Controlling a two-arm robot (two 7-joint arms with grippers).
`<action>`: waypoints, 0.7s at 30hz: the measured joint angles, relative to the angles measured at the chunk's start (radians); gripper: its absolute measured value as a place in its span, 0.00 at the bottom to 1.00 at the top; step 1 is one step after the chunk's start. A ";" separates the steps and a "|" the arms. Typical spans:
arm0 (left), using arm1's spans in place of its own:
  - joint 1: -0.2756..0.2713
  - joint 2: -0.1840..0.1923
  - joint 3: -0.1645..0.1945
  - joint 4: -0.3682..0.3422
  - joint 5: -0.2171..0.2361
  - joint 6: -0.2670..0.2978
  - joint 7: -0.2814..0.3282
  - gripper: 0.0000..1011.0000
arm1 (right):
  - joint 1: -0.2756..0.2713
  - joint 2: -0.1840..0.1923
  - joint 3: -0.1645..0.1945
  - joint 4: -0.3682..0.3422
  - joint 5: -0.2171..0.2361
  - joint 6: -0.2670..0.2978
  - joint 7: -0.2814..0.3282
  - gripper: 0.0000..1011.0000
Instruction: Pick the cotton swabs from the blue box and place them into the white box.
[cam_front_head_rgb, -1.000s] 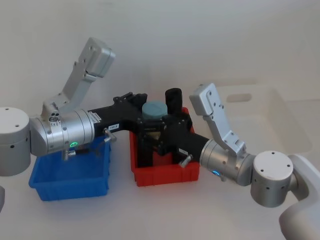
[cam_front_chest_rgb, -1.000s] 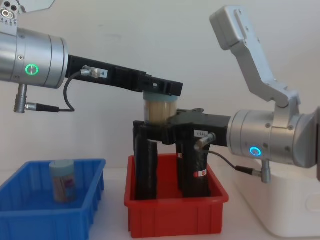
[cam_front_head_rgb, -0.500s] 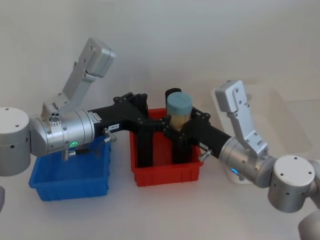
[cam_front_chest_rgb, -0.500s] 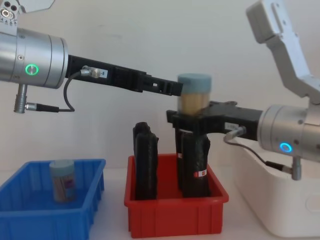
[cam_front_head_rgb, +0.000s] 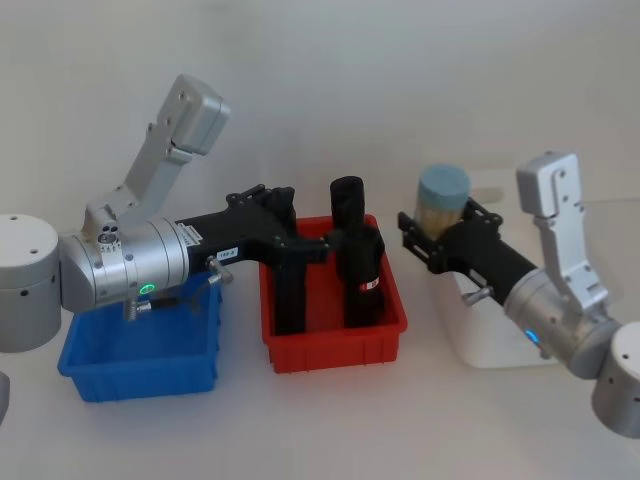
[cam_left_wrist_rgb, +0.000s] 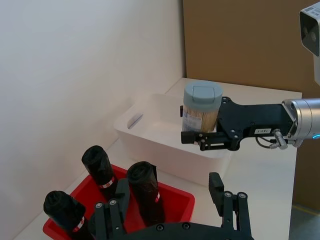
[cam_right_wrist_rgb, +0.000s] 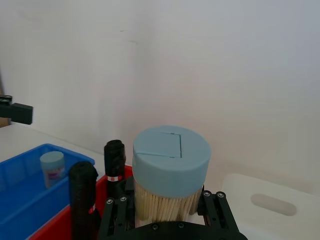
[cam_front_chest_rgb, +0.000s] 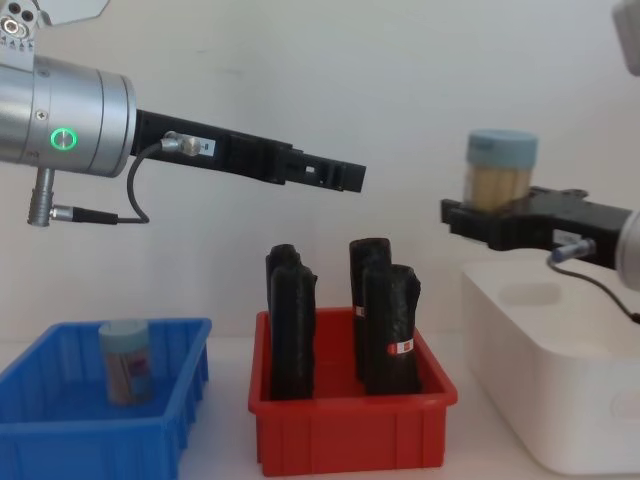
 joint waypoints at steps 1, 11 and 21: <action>0.000 0.000 0.000 0.000 0.000 0.000 0.000 0.99 | -0.003 0.005 0.005 -0.003 0.002 0.000 -0.008 0.64; 0.000 0.000 0.000 0.000 0.000 0.000 0.000 0.99 | -0.022 0.043 0.052 -0.003 0.025 0.001 -0.112 0.64; 0.000 0.000 0.000 0.000 0.000 0.000 0.000 0.99 | 0.006 0.061 0.090 0.083 0.035 0.033 -0.187 0.64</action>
